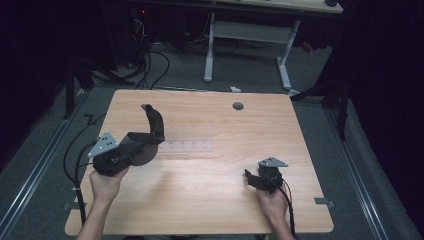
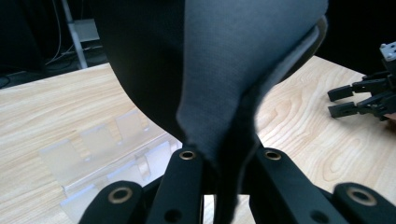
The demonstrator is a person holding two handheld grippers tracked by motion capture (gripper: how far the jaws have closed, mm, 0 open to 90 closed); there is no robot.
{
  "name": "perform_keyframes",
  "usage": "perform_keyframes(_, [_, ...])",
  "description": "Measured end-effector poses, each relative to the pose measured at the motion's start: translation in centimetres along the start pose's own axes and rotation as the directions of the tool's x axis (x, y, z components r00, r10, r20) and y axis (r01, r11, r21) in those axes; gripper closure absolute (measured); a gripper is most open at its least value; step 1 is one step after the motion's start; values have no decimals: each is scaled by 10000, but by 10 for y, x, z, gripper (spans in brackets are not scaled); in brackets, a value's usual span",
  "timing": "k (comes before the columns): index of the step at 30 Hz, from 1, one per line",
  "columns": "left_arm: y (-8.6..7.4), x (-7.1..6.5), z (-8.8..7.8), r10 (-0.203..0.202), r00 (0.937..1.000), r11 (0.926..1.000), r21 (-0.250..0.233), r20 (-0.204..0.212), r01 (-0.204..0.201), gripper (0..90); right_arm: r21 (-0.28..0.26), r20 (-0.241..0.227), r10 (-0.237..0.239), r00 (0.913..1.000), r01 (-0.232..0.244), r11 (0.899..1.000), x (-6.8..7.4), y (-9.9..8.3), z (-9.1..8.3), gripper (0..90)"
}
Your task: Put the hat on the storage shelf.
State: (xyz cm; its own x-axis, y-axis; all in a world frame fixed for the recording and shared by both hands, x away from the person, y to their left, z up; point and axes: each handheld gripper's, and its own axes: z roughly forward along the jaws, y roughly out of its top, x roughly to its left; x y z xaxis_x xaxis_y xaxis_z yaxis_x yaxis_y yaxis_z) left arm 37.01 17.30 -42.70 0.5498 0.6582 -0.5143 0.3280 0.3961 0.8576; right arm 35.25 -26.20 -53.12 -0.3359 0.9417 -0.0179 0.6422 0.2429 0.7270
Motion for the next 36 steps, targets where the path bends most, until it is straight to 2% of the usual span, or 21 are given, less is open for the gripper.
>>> perform_keyframes(11, [13,6,10,24,9999,9994,-357,-141,-29,855,-2,0,2,10000,-2,10000,0,0,0,373])
perform_keyframes(24, [16,26,26,35,9971,9994,-346,-763,-62,856,4,-6,-2,10000,2,10000,0,0,0,371])
perform_keyframes(30, [18,35,29,-78,9947,9984,-571,-1021,20,856,4,-5,-6,10000,6,10000,0,0,0,371])
perform_keyframes(36, [19,42,31,38,9919,9973,-726,-1269,-131,856,7,-5,10,10000,-10,10000,0,0,0,370])
